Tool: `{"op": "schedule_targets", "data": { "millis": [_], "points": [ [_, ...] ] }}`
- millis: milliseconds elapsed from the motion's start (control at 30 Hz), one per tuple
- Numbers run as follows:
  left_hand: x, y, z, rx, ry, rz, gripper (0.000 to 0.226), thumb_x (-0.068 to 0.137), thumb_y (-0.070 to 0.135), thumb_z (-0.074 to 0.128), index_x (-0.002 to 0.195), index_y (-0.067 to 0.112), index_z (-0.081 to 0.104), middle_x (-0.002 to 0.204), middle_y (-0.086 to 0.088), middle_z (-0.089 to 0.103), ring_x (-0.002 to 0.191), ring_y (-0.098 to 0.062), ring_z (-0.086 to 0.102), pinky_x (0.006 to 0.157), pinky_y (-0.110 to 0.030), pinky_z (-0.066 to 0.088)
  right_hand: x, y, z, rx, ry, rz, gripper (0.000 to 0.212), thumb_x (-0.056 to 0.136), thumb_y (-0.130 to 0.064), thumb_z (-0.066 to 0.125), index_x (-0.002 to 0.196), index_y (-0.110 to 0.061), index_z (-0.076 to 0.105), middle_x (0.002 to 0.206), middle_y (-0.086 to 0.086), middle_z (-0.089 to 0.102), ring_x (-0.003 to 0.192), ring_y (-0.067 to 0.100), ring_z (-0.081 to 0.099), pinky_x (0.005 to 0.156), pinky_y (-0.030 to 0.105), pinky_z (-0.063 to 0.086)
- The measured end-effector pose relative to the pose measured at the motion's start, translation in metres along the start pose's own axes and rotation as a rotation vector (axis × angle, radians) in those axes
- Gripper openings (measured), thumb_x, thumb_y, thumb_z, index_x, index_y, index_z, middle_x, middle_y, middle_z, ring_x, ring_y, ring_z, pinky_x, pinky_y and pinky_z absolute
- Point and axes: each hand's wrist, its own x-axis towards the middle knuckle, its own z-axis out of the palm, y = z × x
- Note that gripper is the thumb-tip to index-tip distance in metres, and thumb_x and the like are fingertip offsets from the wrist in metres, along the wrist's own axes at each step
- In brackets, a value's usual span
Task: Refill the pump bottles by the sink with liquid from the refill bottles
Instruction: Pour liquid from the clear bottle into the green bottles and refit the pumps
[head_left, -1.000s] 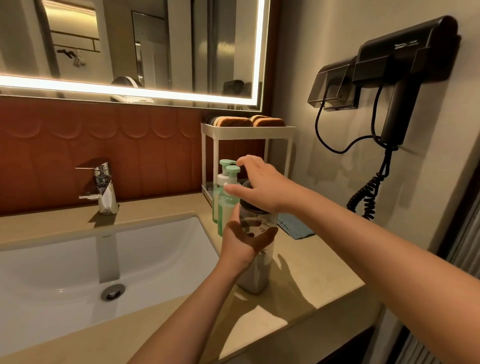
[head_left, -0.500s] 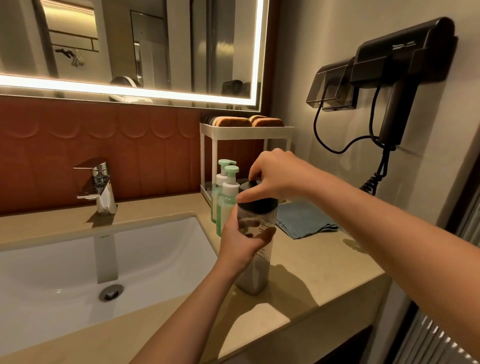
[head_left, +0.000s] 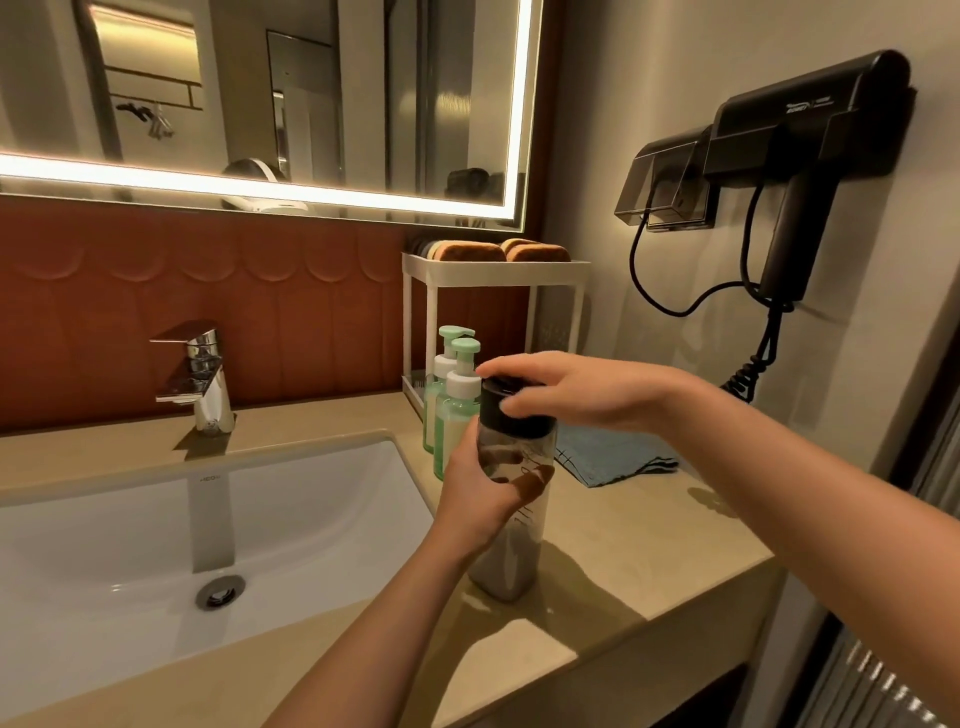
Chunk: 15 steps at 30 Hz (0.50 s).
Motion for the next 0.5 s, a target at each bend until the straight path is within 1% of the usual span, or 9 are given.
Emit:
{"op": "schedule_targets", "data": {
  "millis": [67,133,200,267,333,400,433,467,500],
  "points": [
    [0.001,-0.001,0.0,-0.003,-0.011,-0.005,0.062,0.071,0.014,0.077,0.116,0.041,0.045,0.116,0.006,0.059,0.111,-0.013,0.055,0.091,-0.034,0.05,-0.003,-0.001,-0.003,-0.222,0.025,-0.051,0.05,0.093,-0.028,0.051,0.141,-0.025,0.036,0.126,-0.002,0.049,0.105,0.009,0.049,0.075,0.018,0.048],
    [0.001,-0.001,0.0,-0.009,-0.008,-0.01,0.061,0.071,0.014,0.078,0.119,0.036,0.046,0.115,0.005,0.06,0.11,-0.013,0.056,0.087,-0.03,0.052,0.001,-0.004,-0.002,-0.431,0.131,-0.091,0.055,0.088,-0.038,0.057,0.138,-0.023,0.041,0.126,0.001,0.052,0.104,0.01,0.049,0.073,0.018,0.047],
    [0.0,-0.001,0.001,-0.017,0.008,-0.01,0.057,0.07,0.013,0.078,0.113,0.036,0.047,0.111,0.006,0.061,0.107,-0.013,0.057,0.077,-0.019,0.052,0.007,-0.007,0.004,-0.636,0.241,-0.121,0.056,0.083,-0.047,0.06,0.13,-0.019,0.051,0.112,0.001,0.058,0.094,0.01,0.052,0.064,0.014,0.044],
    [-0.001,0.0,0.001,-0.021,0.027,0.002,0.056,0.071,0.012,0.078,0.11,0.037,0.047,0.108,0.007,0.061,0.104,-0.011,0.059,0.068,-0.011,0.051,0.013,-0.004,0.012,-0.789,0.372,-0.153,0.05,0.083,-0.054,0.057,0.116,-0.017,0.062,0.094,-0.001,0.059,0.081,0.011,0.054,0.056,0.014,0.04],
    [-0.002,0.001,0.003,0.007,0.03,0.019,0.06,0.072,0.013,0.078,0.112,0.041,0.044,0.109,0.007,0.061,0.102,-0.008,0.059,0.067,-0.01,0.05,0.016,0.0,0.021,-0.861,0.536,-0.183,0.045,0.087,-0.055,0.048,0.101,-0.017,0.066,0.078,-0.003,0.053,0.066,0.011,0.051,0.049,0.018,0.035],
    [-0.002,0.004,0.004,0.022,0.016,0.014,0.061,0.072,0.015,0.077,0.111,0.045,0.042,0.109,0.011,0.06,0.1,-0.004,0.059,0.066,-0.01,0.049,0.02,0.004,0.027,-0.897,0.658,-0.182,0.045,0.089,-0.055,0.039,0.091,-0.017,0.063,0.068,-0.006,0.045,0.057,0.009,0.044,0.046,0.021,0.028],
    [-0.001,0.004,0.002,0.016,-0.004,0.005,0.061,0.072,0.015,0.077,0.113,0.044,0.042,0.108,0.012,0.06,0.099,-0.004,0.059,0.066,-0.01,0.049,0.022,0.006,0.027,-0.91,0.67,-0.182,0.047,0.089,-0.057,0.036,0.09,-0.018,0.062,0.069,-0.005,0.045,0.057,0.009,0.043,0.047,0.022,0.026],
    [0.0,0.005,-0.001,0.008,-0.04,-0.011,0.06,0.073,0.013,0.077,0.116,0.039,0.044,0.108,0.011,0.061,0.099,-0.004,0.06,0.067,-0.011,0.05,0.023,0.009,0.025,-0.886,0.629,-0.192,0.048,0.088,-0.059,0.036,0.092,-0.018,0.06,0.073,-0.004,0.048,0.061,0.01,0.046,0.049,0.021,0.028],
    [0.003,0.004,-0.006,0.008,-0.092,-0.029,0.059,0.073,0.011,0.077,0.119,0.031,0.046,0.109,0.008,0.062,0.1,-0.006,0.061,0.072,-0.014,0.052,0.024,0.012,0.022,-0.787,0.537,-0.204,0.047,0.087,-0.06,0.04,0.097,-0.018,0.059,0.082,-0.003,0.052,0.069,0.011,0.05,0.053,0.02,0.033]
  ]
}}
